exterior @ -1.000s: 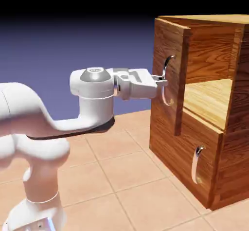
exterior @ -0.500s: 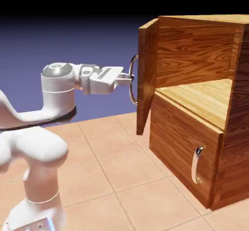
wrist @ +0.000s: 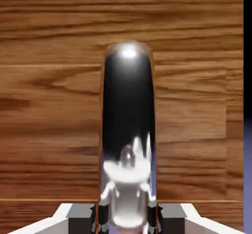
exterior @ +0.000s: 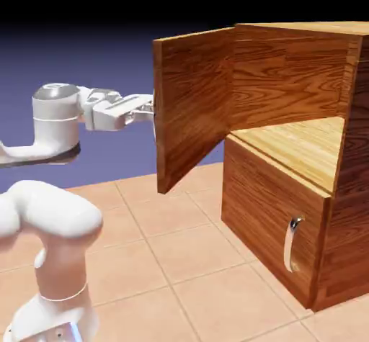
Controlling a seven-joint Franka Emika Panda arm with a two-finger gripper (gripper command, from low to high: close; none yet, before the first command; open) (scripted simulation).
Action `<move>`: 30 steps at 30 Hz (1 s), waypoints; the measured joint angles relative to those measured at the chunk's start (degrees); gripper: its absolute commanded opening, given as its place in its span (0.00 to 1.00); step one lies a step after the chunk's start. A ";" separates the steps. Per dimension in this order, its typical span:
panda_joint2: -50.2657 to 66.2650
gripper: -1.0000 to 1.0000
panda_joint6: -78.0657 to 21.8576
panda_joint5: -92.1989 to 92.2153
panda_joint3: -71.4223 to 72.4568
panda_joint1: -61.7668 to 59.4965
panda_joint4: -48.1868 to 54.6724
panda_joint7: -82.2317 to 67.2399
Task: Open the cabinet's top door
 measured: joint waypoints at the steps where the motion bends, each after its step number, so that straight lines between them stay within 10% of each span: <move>1: 1.49 0.00 -1.60 1.92 2.08 -0.54 1.25 0.56; 30: 27.18 0.00 -41.47 30.11 56.05 -52.62 52.83 8.49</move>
